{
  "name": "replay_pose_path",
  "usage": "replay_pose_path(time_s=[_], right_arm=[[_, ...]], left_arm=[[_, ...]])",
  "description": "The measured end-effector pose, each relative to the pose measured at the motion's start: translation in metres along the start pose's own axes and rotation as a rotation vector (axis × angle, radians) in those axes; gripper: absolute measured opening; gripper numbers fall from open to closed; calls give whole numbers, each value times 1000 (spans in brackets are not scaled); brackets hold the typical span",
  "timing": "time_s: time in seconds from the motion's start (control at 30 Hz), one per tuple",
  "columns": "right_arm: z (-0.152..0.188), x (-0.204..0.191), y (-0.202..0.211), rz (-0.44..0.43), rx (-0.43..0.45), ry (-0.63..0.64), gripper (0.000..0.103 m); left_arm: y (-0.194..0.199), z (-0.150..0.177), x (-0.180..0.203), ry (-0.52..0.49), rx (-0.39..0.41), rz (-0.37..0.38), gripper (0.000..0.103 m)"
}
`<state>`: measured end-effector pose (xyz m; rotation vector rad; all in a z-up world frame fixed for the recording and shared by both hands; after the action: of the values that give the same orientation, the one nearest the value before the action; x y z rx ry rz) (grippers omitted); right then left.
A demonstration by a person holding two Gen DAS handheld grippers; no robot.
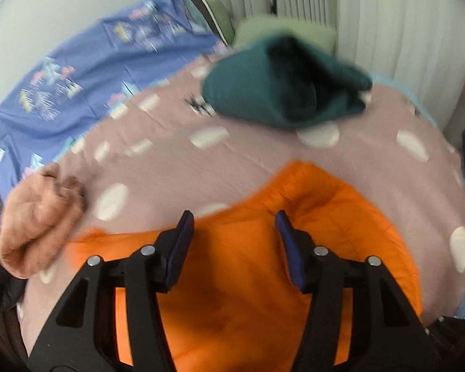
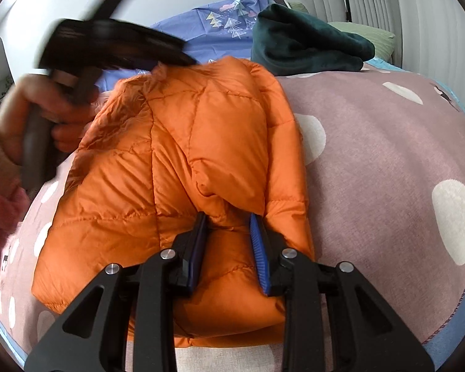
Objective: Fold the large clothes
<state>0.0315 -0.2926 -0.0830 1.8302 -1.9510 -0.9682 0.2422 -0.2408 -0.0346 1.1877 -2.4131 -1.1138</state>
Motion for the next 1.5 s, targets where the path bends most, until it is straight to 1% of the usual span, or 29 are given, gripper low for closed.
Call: replay_pose_path(time_s=[0.07, 0.13, 0.17, 0.2, 0.23, 0.27, 0.3, 0.33, 0.37, 0.47, 0.57, 0.67, 0.73, 0.77, 0.83, 0.87, 0.97, 1.03, 1.07, 1.17, 1.2, 1.23, 1.27, 1.33, 1.37, 1.4, 1.43, 1.47, 1.5], right_arm=[[0, 0, 0, -5, 1, -1, 30], [0, 0, -1, -12, 2, -4, 30], [0, 0, -1, -14, 2, -7, 30], [0, 1, -1, -15, 3, -9, 30], [0, 1, -1, -18, 4, -9, 30], [0, 0, -1, -26, 6, -6, 30], [-1, -1, 0, -27, 8, -2, 30], [0, -1, 0, -23, 10, 0, 30], [1, 0, 0, -21, 9, 0, 30], [1, 1, 0, -29, 4, -7, 30], [2, 1, 1, -30, 5, -7, 30], [3, 2, 1, -45, 3, -6, 30], [3, 3, 1, -56, 4, -13, 31], [3, 4, 1, -59, 4, -15, 31], [3, 4, 0, -64, 3, -16, 31], [2, 3, 0, -65, 3, -14, 31], [2, 0, 0, -66, 6, -4, 31], [2, -1, 1, -59, 11, -2, 31], [2, 0, 1, -59, 11, -5, 31], [3, 3, 0, -76, 3, -20, 31], [3, 3, 0, -79, 2, -22, 31], [4, 4, 0, -80, 2, -23, 31], [4, 4, 1, -80, 2, -24, 31], [3, 4, 0, -84, 2, -27, 31], [3, 5, 0, -89, 2, -31, 31], [3, 5, 0, -97, 3, -36, 31], [3, 7, 2, -112, 7, -48, 31], [3, 9, 4, -128, 9, -64, 31], [3, 11, 7, -146, 9, -86, 31]], left_arm=[[14, -1, -9, -13, 32, -21, 52], [14, 3, -18, -22, 25, -53, 52], [3, 9, -24, -18, -2, -85, 52], [-13, 18, -29, -34, -41, -157, 54], [-26, 27, -30, -64, -68, -209, 55], [-42, 38, -29, -96, -91, -235, 55], [-54, 47, -31, -75, -93, -223, 55], [-57, 48, -34, -34, -93, -205, 55], [-57, 49, -35, -23, -99, -198, 55], [-61, 50, -31, -50, -117, -217, 55], [-56, 51, -32, -65, -114, -234, 55], [-42, 56, -35, -63, -101, -206, 55], [-23, 55, -42, -55, -58, -168, 56], [-12, 55, -47, -36, -32, -149, 58], [7, 59, -63, 50, 20, -95, 59], [7, 62, -66, 65, 20, -88, 60], [-22, 87, -64, 57, -23, -66, 61], [-31, 91, -64, 106, -23, -37, 61], [-34, 91, -64, 114, -32, -32, 61], [-29, 85, -57, 43, -68, -98, 61], [-22, 80, -53, 17, -79, -138, 60], [-14, 77, -50, 4, -74, -158, 60], [-1, 72, -46, -5, -47, -154, 59], [32, 62, -31, 1, 51, -54, 61], [45, 57, -22, -2, 90, -1, 63], [54, 54, -11, -18, 117, 37, 67], [54, 53, 0, -49, 120, 55, 68], [41, 56, 14, -109, 86, 43, 70], [20, 66, 24, -156, 31, 12, 71]])
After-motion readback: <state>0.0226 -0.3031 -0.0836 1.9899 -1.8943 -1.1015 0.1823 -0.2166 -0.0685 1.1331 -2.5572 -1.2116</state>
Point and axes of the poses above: each gripper's, at about its wrist camera, not at the fingertips, and y roughly against the way its jaws point, x to its right, z to its underside, the point moved 4 cm from there along -y, roughly the way its jaws point, and after that the axes turned 1 degree about x, right-handed, at the moved point
